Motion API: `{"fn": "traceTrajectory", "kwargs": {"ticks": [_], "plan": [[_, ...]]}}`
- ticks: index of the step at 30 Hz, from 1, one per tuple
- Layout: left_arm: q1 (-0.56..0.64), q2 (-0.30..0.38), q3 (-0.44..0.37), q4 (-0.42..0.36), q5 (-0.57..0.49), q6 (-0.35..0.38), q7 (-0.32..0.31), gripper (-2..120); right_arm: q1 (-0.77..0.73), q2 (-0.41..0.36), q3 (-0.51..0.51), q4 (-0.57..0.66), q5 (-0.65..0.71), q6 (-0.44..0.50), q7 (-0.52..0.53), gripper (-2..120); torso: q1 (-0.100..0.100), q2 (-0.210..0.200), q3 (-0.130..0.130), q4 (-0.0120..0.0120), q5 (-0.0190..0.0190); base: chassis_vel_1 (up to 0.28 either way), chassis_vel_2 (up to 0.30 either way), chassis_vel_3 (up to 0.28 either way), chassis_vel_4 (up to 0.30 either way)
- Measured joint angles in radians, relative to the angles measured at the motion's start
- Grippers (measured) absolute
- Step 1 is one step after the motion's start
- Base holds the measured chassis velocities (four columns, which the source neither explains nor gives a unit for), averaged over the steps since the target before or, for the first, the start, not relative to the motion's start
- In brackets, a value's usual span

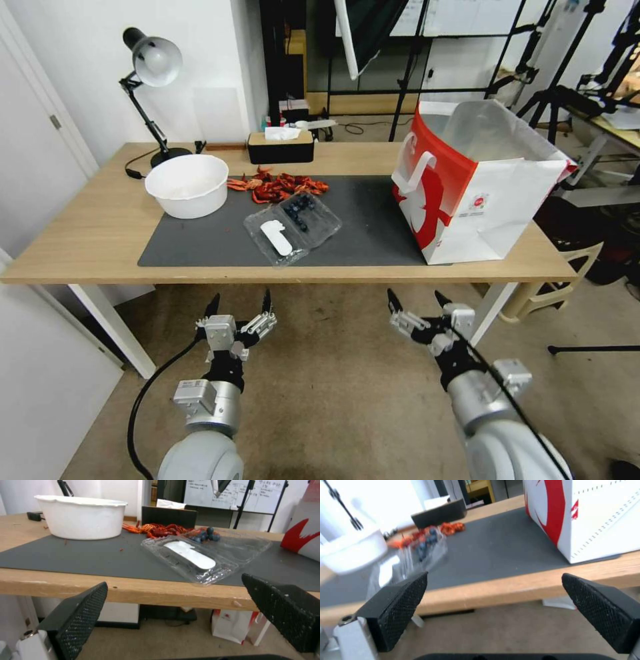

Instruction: Close the takeout container lid, then place the container into the takeout bag.

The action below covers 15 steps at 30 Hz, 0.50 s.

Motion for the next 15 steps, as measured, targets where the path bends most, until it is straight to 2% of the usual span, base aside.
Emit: {"fn": "traceTrajectory", "kwargs": {"ticks": [2, 5, 6, 8, 10, 12, 15], "plan": [[0.000, -0.001, -0.003, 0.002, 0.004, -0.001, 0.001, 100, 0.020, -0.004, 0.000, -0.002, 0.052, -0.022, 0.017, 100, 0.000, 0.000, 0.000, 0.0000, 0.0001, 0.000, 0.000, 0.000, 0.000], [0.002, -0.006, -0.017, 0.003, 0.008, -0.003, 0.005, 100, 0.078, -0.024, -0.001, -0.004, 0.228, -0.092, 0.081, 100, 0.000, 0.000, 0.000, 0.0001, 0.0000, 0.000, 0.000, 0.000, 0.000], [0.002, -0.006, -0.017, 0.003, 0.008, -0.003, 0.005, 100, 0.078, -0.024, -0.001, -0.004, 0.228, -0.092, 0.081, 100, 0.000, 0.000, 0.000, 0.0001, 0.0000, 0.000, 0.000, 0.000, 0.000], [0.007, -0.008, -0.027, 0.002, 0.008, -0.007, 0.009, 100, 0.121, -0.041, -0.008, -0.011, 0.356, -0.140, 0.132, 100, 0.000, 0.000, 0.000, 0.0001, 0.0001, 0.000, 0.000, 0.000, 0.000], [0.008, -0.009, -0.028, 0.002, 0.007, -0.009, 0.010, 100, 0.131, -0.045, -0.010, -0.014, 0.385, -0.150, 0.144, 100, 0.000, 0.000, 0.000, 0.0001, 0.0000, 0.000, 0.000, 0.000, 0.000], [0.016, -0.010, -0.036, 0.002, 0.008, -0.019, 0.012, 100, 0.176, -0.056, -0.023, -0.033, 0.487, -0.186, 0.193, 100, 0.000, 0.000, 0.000, 0.0002, 0.0000, 0.000, 0.000, 0.000, 0.000], [0.021, -0.010, -0.039, 0.002, 0.010, -0.019, 0.011, 100, 0.204, -0.064, -0.036, -0.051, 0.535, -0.201, 0.220, 100, 0.000, 0.000, 0.000, 0.0002, 0.0001, 0.000, 0.000, 0.000, 0.000]]}}
